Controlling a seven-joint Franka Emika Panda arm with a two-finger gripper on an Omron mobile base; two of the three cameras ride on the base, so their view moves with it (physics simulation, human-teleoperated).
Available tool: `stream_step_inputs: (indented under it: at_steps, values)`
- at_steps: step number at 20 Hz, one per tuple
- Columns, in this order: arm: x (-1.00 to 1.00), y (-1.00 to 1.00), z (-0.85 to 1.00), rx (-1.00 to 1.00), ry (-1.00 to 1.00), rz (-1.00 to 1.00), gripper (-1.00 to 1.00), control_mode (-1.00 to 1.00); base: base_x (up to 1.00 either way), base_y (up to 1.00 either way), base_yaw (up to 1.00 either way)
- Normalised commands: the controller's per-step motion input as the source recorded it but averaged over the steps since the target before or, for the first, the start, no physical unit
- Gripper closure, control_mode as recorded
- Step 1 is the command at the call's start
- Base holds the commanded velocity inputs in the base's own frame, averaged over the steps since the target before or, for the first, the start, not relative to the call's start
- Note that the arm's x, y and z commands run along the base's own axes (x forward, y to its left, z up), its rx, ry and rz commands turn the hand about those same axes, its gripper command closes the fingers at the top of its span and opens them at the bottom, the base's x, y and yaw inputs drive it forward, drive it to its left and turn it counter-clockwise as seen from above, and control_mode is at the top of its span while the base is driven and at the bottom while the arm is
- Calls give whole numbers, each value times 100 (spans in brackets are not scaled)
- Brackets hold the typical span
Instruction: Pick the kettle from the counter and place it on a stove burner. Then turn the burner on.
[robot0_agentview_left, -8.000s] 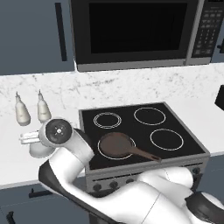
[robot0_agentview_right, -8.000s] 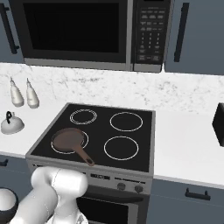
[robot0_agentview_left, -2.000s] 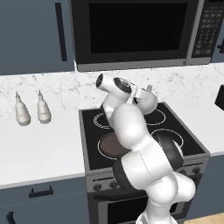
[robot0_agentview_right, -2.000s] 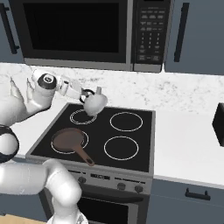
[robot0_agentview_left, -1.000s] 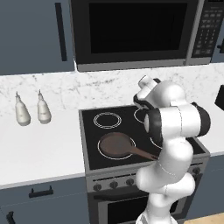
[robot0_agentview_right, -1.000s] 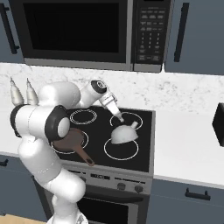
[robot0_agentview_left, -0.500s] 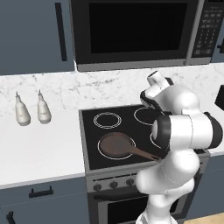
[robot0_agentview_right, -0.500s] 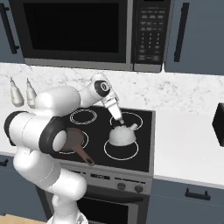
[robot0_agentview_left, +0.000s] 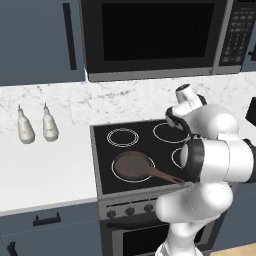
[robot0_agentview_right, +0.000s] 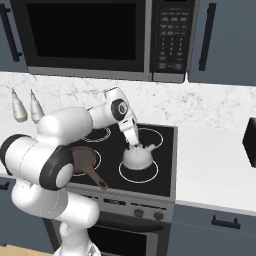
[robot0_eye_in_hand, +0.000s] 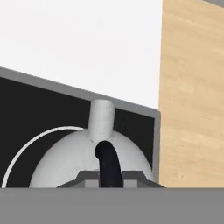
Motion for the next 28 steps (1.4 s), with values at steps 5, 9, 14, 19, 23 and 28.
stream_step_inputs:
  at_steps: [5, 9, 14, 19, 23, 28]
  values:
    - [0, 0, -35, 0, -7, 0, 100, -100, 0, 0, 0]
    - [0, 1, -24, 0, -13, 0, 100, -100, 0, 0, 0]
    - [0, 18, -27, 9, -9, 0, 100, -100, 0, 0, 0]
    - [1, 13, -23, 12, -13, 0, 100, -100, 0, 0, 0]
    - [31, 1, -7, 3, -9, 0, 100, -100, 0, 0, 0]
    - [36, -15, 0, 1, -2, 0, 100, -100, 0, 0, 0]
